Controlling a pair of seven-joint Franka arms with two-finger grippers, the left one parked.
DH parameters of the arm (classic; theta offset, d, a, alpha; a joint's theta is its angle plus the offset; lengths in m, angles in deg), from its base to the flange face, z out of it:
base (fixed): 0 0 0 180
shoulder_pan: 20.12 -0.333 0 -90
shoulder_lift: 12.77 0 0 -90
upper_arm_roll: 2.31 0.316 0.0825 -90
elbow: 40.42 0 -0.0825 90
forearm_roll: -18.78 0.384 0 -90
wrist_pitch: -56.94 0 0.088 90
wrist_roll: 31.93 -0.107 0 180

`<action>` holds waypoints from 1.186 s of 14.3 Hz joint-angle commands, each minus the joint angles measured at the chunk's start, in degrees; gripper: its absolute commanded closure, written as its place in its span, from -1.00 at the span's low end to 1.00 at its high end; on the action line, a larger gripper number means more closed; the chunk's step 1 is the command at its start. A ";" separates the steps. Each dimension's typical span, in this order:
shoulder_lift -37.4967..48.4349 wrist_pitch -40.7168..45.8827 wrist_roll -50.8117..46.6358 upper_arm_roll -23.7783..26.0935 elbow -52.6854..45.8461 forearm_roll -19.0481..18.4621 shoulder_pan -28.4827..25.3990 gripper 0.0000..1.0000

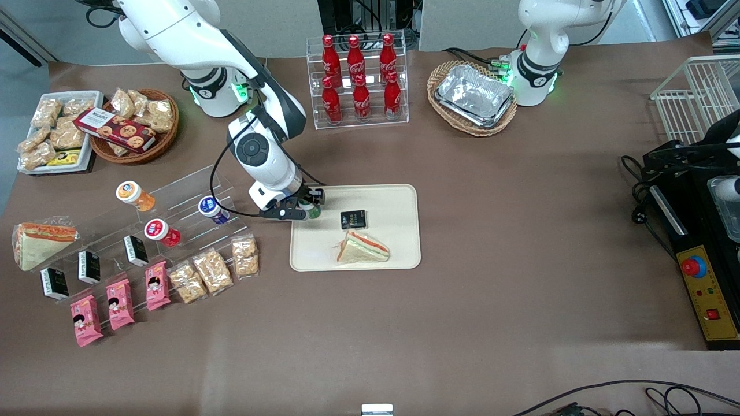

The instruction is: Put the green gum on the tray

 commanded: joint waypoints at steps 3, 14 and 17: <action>0.67 -0.25 0.20 -0.38 -1.01 0.98 0.85 -0.93; 16.06 38.03 35.42 -12.40 -15.22 0.89 13.69 -0.96; 16.68 50.60 40.20 -17.86 -24.00 0.63 13.77 -0.99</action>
